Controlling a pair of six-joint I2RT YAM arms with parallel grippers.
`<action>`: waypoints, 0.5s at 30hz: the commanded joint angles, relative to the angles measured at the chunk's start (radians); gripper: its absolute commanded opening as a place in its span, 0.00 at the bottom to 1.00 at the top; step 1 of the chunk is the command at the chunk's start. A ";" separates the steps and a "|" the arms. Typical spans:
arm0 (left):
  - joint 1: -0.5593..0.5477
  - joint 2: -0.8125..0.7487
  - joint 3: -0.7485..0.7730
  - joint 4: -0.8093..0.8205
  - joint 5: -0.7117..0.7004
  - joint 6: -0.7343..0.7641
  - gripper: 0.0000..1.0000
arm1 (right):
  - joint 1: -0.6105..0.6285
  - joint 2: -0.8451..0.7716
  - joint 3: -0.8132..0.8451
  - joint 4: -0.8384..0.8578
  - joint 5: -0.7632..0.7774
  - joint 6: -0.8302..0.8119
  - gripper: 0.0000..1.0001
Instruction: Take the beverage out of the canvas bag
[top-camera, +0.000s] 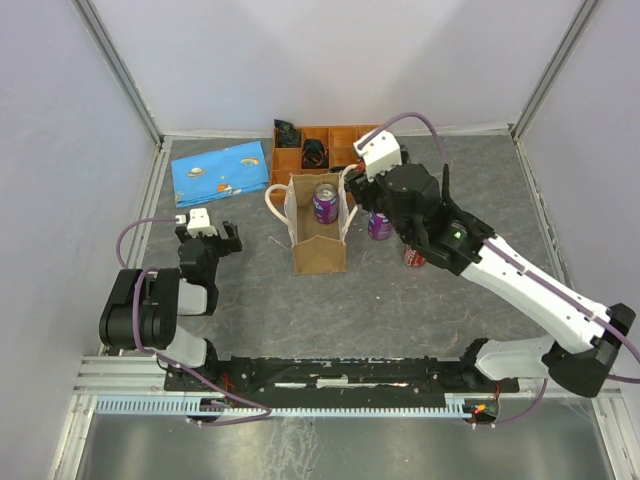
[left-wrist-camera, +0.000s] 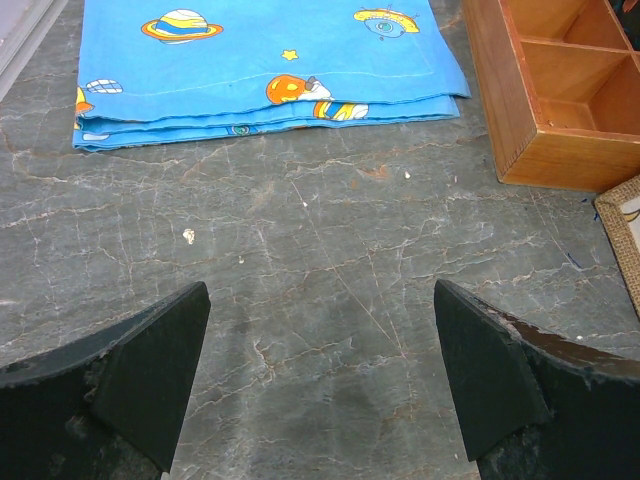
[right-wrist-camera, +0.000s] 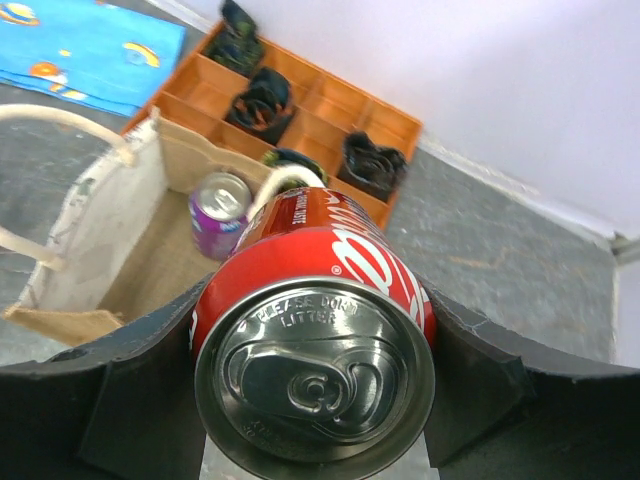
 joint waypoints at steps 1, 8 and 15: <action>-0.003 0.005 0.022 0.032 0.014 0.048 0.99 | -0.001 -0.060 -0.026 -0.067 0.179 0.112 0.00; -0.003 0.005 0.022 0.032 0.014 0.048 0.99 | -0.003 -0.039 -0.106 -0.193 0.195 0.261 0.00; -0.003 0.005 0.022 0.033 0.014 0.048 0.99 | -0.065 -0.001 -0.197 -0.155 0.075 0.364 0.00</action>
